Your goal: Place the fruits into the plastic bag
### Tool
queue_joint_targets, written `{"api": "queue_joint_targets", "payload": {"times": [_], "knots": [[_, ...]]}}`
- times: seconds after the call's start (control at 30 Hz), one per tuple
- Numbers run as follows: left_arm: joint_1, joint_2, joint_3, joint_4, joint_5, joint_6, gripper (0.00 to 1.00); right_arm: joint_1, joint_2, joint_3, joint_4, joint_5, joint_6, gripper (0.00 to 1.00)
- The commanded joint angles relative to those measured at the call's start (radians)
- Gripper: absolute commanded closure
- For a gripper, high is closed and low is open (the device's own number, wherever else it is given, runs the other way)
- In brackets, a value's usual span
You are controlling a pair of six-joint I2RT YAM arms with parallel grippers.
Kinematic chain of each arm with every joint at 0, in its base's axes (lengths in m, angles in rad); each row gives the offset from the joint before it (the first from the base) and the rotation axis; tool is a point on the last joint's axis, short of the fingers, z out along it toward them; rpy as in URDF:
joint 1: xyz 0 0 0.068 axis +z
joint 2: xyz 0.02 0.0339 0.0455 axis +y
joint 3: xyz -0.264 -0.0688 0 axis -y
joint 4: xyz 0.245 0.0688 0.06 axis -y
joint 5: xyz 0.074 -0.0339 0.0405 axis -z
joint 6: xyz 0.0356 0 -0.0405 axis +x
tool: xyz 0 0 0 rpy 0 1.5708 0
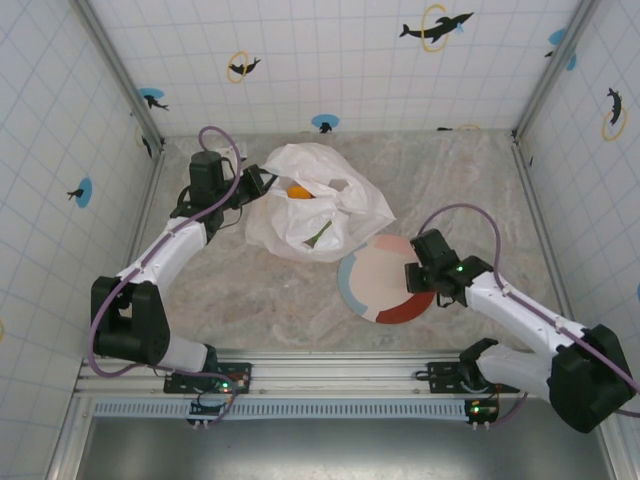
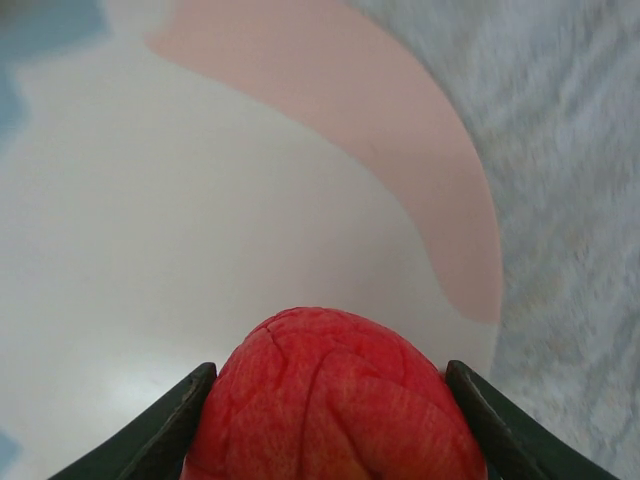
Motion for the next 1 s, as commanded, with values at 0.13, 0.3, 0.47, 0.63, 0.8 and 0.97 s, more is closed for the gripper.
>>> {"api": "queue_joint_targets", "payload": {"times": [0.13, 0.3, 0.47, 0.63, 0.8, 0.97], "knots": [[-0.005, 0.014, 0.003, 0.006, 0.008, -0.012, 1.0, 0.021, -0.028, 0.157, 0.218, -0.066, -0.025, 0.49], [-0.007, 0.015, 0.003, 0.006, 0.005, -0.008, 1.0, 0.026, 0.061, 0.238, 0.375, -0.167, -0.019, 0.49], [-0.011, 0.013, 0.003, 0.004, 0.003, -0.007, 1.0, 0.046, 0.199, 0.318, 0.485, -0.244, -0.006, 0.49], [-0.014, 0.009, 0.004, 0.001, -0.001, 0.0, 1.0, 0.077, 0.347, 0.373, 0.555, -0.311, 0.018, 0.49], [-0.013, 0.012, 0.004, 0.0, 0.0, -0.001, 1.0, 0.12, 0.487, 0.44, 0.623, -0.388, 0.051, 0.49], [-0.013, 0.012, 0.005, -0.002, 0.001, -0.001, 1.0, 0.148, 0.618, 0.525, 0.65, -0.435, 0.081, 0.49]]}}
